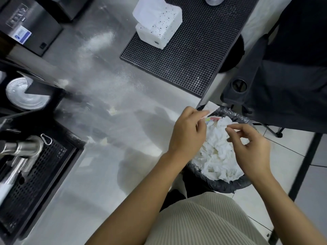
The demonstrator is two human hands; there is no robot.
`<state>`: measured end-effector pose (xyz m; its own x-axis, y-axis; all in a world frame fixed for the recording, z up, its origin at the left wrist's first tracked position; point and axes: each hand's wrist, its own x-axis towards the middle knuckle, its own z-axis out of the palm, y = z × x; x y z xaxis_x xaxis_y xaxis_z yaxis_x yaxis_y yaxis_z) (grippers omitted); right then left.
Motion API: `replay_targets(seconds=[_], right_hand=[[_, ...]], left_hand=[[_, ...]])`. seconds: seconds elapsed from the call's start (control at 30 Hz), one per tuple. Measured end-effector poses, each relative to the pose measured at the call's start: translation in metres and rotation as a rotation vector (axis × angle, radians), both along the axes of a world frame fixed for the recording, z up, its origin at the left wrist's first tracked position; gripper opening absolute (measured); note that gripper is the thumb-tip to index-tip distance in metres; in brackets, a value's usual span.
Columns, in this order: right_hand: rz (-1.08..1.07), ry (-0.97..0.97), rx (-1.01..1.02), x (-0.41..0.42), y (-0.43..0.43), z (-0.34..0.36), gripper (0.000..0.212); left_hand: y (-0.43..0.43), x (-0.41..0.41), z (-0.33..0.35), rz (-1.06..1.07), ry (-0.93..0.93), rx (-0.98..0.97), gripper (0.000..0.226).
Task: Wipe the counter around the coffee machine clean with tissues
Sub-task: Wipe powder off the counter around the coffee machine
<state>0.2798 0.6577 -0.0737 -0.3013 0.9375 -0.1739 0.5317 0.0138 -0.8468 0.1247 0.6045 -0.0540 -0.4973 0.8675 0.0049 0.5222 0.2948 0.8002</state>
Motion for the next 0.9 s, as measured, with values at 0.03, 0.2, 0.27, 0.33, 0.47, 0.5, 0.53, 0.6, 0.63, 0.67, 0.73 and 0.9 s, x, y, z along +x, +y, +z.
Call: replay_targets(seconds=[0.03,0.2,0.27,0.33,0.47,0.5,0.53,0.6,0.63,0.67,0.73,0.9], right_hand=[[-0.012,-0.005,-0.005,0.0,0.0,0.001,0.007],[-0.035,-0.001,-0.005,0.002,0.006,-0.001,0.026],[-0.051,0.024,-0.072,-0.002,0.007,0.003,0.014],[-0.052,0.039,-0.09,-0.008,0.007,0.01,0.006],[-0.02,0.075,-0.03,-0.027,0.004,0.022,0.026],[-0.009,0.071,-0.003,-0.032,0.002,0.024,0.035],[0.002,0.067,0.028,-0.038,0.0,0.026,0.043],[0.038,0.082,0.081,-0.051,-0.007,0.03,0.053],[0.064,0.094,0.099,-0.057,-0.011,0.032,0.053],[0.096,0.1,0.116,-0.064,-0.015,0.033,0.051],[0.162,0.112,0.134,-0.075,-0.025,0.035,0.042],[0.314,0.159,0.103,-0.098,-0.062,0.041,0.023]], left_hand=[[0.0,-0.001,0.001,0.031,-0.011,-0.003,0.026],[-0.002,-0.017,0.009,0.217,-0.241,-0.062,0.015],[-0.005,-0.025,0.016,0.327,-0.409,-0.06,0.013],[-0.011,-0.03,0.023,0.424,-0.569,-0.074,0.014],[-0.027,-0.041,0.025,0.538,-0.845,-0.099,0.015],[-0.032,-0.044,0.026,0.561,-0.912,-0.085,0.015],[-0.038,-0.048,0.025,0.582,-0.966,-0.067,0.015],[-0.053,-0.055,0.025,0.605,-1.008,-0.04,0.016],[-0.061,-0.058,0.026,0.616,-1.005,-0.031,0.017],[-0.071,-0.062,0.027,0.631,-0.996,-0.019,0.018],[-0.094,-0.072,0.031,0.682,-0.967,-0.001,0.021],[-0.172,-0.097,0.042,0.849,-0.892,0.053,0.015]])
